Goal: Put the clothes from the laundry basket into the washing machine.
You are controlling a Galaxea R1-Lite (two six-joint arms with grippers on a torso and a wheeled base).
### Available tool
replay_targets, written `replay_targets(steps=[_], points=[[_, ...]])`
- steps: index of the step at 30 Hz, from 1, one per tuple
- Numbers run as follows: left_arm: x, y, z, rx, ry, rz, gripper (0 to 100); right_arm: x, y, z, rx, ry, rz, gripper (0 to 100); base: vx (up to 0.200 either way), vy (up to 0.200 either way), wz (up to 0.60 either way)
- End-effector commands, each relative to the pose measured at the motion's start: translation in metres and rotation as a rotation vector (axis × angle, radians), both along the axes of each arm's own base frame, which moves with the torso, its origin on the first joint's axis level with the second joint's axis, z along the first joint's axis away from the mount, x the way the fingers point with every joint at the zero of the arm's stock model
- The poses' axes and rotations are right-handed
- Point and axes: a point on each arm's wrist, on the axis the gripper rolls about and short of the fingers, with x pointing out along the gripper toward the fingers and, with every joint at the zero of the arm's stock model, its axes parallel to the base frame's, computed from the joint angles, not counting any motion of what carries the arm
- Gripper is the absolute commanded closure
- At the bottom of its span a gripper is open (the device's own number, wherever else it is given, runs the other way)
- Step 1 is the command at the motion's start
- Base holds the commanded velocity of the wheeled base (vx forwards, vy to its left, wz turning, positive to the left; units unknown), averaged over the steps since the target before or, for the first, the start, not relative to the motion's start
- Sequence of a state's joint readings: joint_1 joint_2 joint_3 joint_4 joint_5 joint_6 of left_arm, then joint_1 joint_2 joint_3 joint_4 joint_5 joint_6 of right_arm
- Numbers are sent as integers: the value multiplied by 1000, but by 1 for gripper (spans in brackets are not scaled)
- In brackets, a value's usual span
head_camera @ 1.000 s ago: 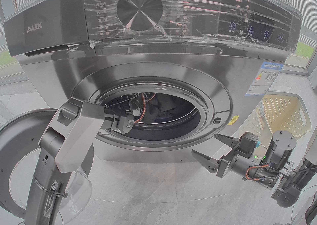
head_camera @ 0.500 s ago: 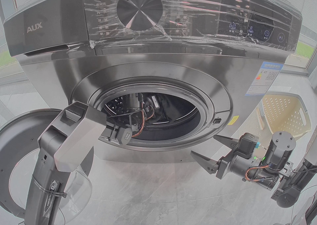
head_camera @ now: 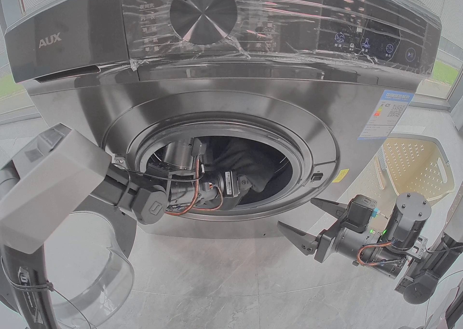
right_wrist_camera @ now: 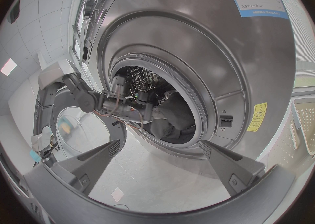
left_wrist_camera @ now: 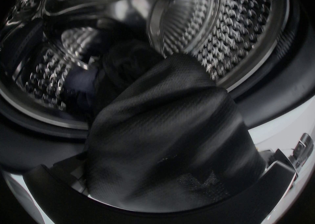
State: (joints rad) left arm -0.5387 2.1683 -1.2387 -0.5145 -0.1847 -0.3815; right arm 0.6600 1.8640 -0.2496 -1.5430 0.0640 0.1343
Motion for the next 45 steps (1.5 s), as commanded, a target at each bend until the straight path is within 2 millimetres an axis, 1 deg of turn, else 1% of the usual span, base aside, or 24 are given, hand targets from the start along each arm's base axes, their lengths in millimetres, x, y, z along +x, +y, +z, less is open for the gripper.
replay_targets(steps=[1,6,7,8,9,10,11,13,14,15,18,19,24,26,28,33,35,37,39,41,42,44,45], points=[[-28,9,44,-49,-59,-59,0,1,1,-4,-9,15,1,0,0,0,0],[-24,5,31,-17,-54,-63,0,2,2,-8,-16,27,1,0,0,0,0],[-17,1,18,17,-59,-65,0,2,3,-8,-16,27,4,0,0,0,0],[-13,-1,11,34,-65,-54,0,2,3,-9,-17,28,6,0,0,0,0],[-13,-1,11,34,-65,-54,0,2,3,-9,-17,28,6,0,0,0,0],[-3,-8,-4,52,-102,-14,0,2,3,-9,-18,30,6,0,0,0,0],[3,-11,-15,53,-120,9,0,2,3,-9,-18,30,6,0,0,0,0],[13,-17,-31,48,-160,45,0,2,3,-9,-18,30,6,0,0,0,0],[14,-17,-34,49,-166,51,0,2,3,-9,-18,30,6,0,0,0,0],[20,-20,-43,53,-190,67,0,2,3,-9,-18,30,6,0,0,0,0],[25,-23,-48,50,-206,71,0,2,3,-9,-18,30,6,0,0,0,0],[26,-23,-49,50,-206,72,100,2,3,-9,-18,30,6,0,0,0,0],[27,-24,-51,49,-206,69,100,1,5,-10,-20,32,10,0,0,0,0],[28,-25,-54,50,-205,69,100,1,5,-10,-21,33,12,0,0,0,0],[37,-31,-56,22,-246,79,100,1,5,-10,-21,33,12,0,0,0,0],[68,-40,-63,-4,-342,196,100,1,5,-10,-21,33,13,0,0,0,0],[77,-42,-64,-17,-371,229,100,1,5,-11,-22,34,13,0,0,0,0],[93,-41,-60,-50,-430,306,100,2,5,-12,-26,39,12,0,0,0,0],[104,-42,-59,-70,-473,354,100,2,6,-13,-27,40,15,0,0,0,0],[118,-39,-56,-98,-522,404,100,2,6,-13,-28,42,15,0,0,0,0],[122,-36,-53,-104,-536,419,100,2,6,-14,-29,43,15,0,0,0,0],[130,-32,-42,-135,-577,450,100,0,8,-14,-30,44,23,0,0,0,0],[130,-31,-40,-139,-583,453,100,0,8,-14,-30,44,24,0,0,0,0]])
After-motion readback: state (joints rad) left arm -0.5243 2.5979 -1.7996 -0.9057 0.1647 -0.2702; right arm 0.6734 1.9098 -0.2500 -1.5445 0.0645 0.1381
